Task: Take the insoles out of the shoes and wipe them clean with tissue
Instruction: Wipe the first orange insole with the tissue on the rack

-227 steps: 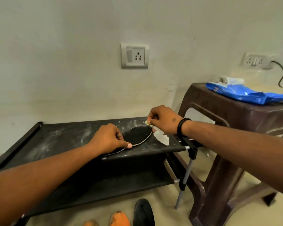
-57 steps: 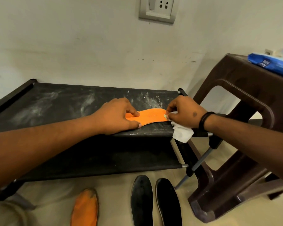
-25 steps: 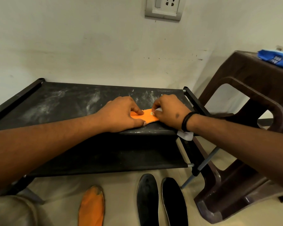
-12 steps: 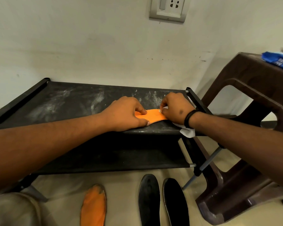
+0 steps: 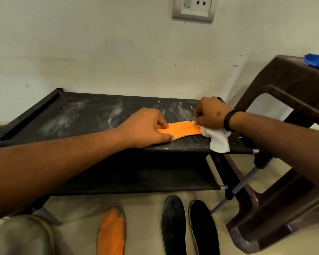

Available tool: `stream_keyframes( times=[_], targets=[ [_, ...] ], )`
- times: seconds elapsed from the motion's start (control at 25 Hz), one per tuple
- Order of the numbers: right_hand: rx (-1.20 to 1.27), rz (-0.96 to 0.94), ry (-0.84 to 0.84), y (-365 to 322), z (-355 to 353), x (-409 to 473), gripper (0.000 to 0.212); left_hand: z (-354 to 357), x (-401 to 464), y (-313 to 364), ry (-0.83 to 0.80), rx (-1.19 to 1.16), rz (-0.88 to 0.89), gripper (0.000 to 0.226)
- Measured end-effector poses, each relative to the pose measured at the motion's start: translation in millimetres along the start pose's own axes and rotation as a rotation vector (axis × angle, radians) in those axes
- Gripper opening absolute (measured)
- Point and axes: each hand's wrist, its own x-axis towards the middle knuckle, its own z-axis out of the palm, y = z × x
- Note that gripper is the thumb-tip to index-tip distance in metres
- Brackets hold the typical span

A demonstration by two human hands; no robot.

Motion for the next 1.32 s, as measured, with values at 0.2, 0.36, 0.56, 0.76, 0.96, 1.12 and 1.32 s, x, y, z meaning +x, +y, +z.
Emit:
stream_keyframes(
  times=[0.2, 0.36, 0.56, 0.76, 0.96, 1.12, 1.32],
  targets=[
    [-0.004, 0.023, -0.015, -10.6, -0.8, 1.1, 0.017, -0.4, -0.7, 3.6, -0.001, 0.011, 0.009, 0.051],
    [0.024, -0.087, 0.047, -32.9, 10.8, 5.6, 0.019, -4.0, -2.8, 6.3, -0.009, 0.033, -0.019, 0.065],
    [0.119, -0.22, 0.016, -60.1, 16.1, 1.7, 0.019, -3.7, -4.6, 3.6, -0.015, 0.022, -0.034, 0.069],
    [0.092, -0.143, -0.036, -21.3, -0.8, -5.4, 0.012, -1.9, -3.2, 0.8, 0.001, -0.004, -0.033, 0.05],
    [-0.046, -0.079, -0.079, 12.7, -9.6, -16.2, 0.009, 1.2, -0.7, -1.4, 0.025, -0.004, -0.005, 0.048],
    [-0.061, -0.1, -0.04, 21.9, -4.4, -18.8, 0.01, 0.9, -1.1, -2.0, 0.009, -0.004, 0.0, 0.047],
    [0.068, -0.11, 0.086, 11.5, 10.9, -8.8, 0.013, -0.9, -2.2, 0.7, 0.002, 0.002, -0.012, 0.048]
  ],
)
